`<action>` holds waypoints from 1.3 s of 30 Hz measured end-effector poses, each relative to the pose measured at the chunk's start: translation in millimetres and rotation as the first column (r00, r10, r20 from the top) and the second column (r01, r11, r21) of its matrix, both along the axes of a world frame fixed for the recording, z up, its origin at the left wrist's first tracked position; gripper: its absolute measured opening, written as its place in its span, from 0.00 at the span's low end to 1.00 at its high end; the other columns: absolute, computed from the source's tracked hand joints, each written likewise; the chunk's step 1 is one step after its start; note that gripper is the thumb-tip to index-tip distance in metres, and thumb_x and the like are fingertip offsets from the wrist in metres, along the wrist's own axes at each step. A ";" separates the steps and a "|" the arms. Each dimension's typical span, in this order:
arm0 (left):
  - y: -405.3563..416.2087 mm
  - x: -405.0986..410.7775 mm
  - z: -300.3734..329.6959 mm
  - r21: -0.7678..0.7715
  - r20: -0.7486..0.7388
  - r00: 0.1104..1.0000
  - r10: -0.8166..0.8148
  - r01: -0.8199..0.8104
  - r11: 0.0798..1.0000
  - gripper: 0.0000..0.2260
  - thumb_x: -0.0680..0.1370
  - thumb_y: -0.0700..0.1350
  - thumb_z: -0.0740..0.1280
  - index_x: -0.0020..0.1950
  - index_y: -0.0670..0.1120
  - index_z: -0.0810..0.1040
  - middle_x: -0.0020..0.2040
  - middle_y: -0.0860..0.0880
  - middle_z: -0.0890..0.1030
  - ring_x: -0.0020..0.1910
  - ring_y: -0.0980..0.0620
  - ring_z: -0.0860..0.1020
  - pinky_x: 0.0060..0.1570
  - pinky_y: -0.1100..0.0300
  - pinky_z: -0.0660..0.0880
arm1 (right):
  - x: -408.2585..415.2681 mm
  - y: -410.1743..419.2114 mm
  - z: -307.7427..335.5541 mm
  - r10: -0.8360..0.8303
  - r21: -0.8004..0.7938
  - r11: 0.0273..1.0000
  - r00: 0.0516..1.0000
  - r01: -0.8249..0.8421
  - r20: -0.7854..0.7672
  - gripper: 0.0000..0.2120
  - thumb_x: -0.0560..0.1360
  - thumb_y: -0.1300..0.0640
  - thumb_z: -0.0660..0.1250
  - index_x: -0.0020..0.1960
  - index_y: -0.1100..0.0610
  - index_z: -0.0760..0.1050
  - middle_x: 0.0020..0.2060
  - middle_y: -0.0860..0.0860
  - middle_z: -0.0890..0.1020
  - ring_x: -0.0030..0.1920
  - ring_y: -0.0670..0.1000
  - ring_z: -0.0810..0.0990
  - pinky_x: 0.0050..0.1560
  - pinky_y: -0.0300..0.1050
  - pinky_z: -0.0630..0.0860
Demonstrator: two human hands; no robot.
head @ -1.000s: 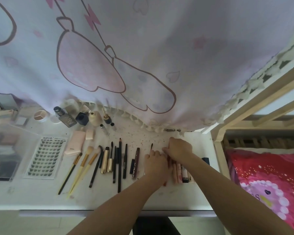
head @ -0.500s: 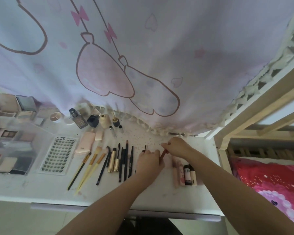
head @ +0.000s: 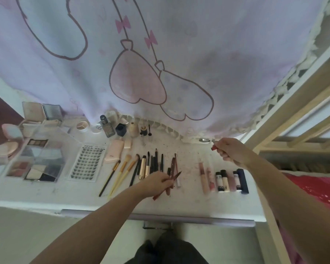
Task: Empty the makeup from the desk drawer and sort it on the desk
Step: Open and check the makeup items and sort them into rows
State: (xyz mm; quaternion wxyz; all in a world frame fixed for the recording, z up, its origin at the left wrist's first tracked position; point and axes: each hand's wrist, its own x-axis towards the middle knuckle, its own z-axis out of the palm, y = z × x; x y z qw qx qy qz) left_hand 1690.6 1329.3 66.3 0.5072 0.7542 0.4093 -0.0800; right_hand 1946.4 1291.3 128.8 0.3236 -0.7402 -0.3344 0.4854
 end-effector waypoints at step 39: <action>-3.0 94.4 -43.8 0.699 -0.255 0.966 0.046 0.151 0.700 0.15 0.81 0.51 0.57 0.49 0.47 0.82 0.46 0.51 0.81 0.51 0.50 0.74 0.50 0.56 0.69 | -19.1 24.4 -84.4 0.382 -0.366 0.913 0.682 -0.177 0.624 0.16 0.79 0.48 0.56 0.54 0.60 0.73 0.50 0.56 0.80 0.50 0.57 0.78 0.43 0.44 0.70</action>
